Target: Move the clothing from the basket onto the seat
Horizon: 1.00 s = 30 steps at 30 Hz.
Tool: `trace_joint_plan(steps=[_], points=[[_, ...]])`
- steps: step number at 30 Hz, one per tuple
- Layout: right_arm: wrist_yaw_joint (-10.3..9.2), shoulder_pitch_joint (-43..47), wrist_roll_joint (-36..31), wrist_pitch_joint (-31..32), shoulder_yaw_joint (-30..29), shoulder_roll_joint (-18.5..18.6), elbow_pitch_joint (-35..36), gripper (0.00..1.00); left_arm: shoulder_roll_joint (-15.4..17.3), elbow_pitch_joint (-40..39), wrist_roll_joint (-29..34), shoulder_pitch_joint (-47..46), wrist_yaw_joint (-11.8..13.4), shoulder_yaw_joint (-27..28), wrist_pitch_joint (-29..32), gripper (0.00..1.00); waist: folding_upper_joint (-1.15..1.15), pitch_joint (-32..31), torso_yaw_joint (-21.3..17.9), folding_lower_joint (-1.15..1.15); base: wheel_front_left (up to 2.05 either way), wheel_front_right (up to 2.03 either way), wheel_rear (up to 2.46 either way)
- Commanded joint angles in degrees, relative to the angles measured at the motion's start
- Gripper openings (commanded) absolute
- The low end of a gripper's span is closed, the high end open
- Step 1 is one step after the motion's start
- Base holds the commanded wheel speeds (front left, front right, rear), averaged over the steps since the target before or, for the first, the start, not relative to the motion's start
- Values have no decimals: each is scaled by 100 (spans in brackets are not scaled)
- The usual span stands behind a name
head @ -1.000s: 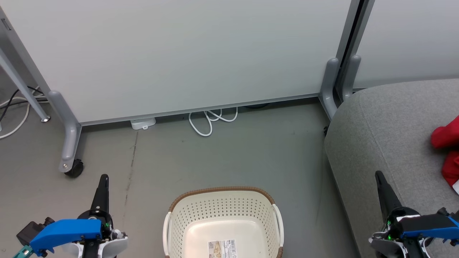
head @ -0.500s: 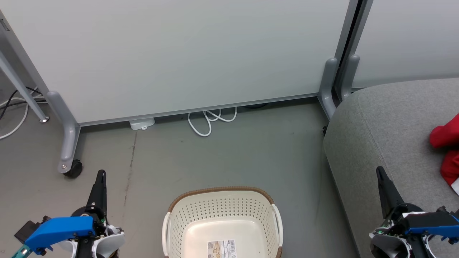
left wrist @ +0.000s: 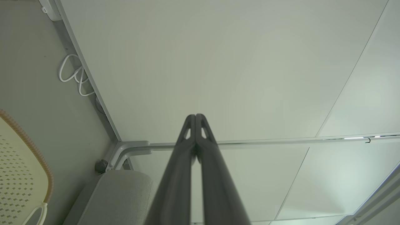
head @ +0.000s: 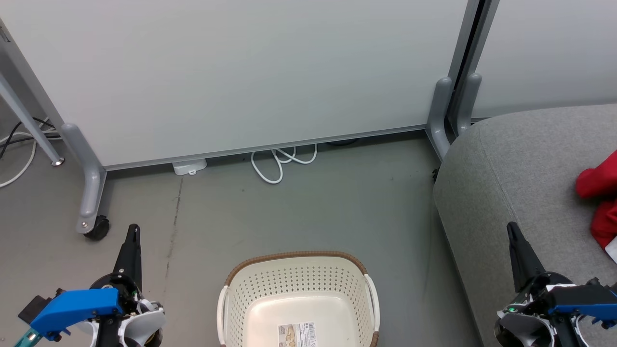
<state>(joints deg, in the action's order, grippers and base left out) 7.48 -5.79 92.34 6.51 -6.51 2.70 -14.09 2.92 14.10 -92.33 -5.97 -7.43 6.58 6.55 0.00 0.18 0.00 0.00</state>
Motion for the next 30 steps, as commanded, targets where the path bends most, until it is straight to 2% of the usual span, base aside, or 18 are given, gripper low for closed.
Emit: trace_joint_plan(steps=[1,30], points=[[2,-84,15,15,-9,33,15,0,-7,-24,-10,-53,-10,17,22,0,0,0,0,0,0,0,0],[2,-83,15,14,-8,32,16,0,-7,-24,-9,-53,-10,18,23,0,0,0,0,0,0,0,0]])
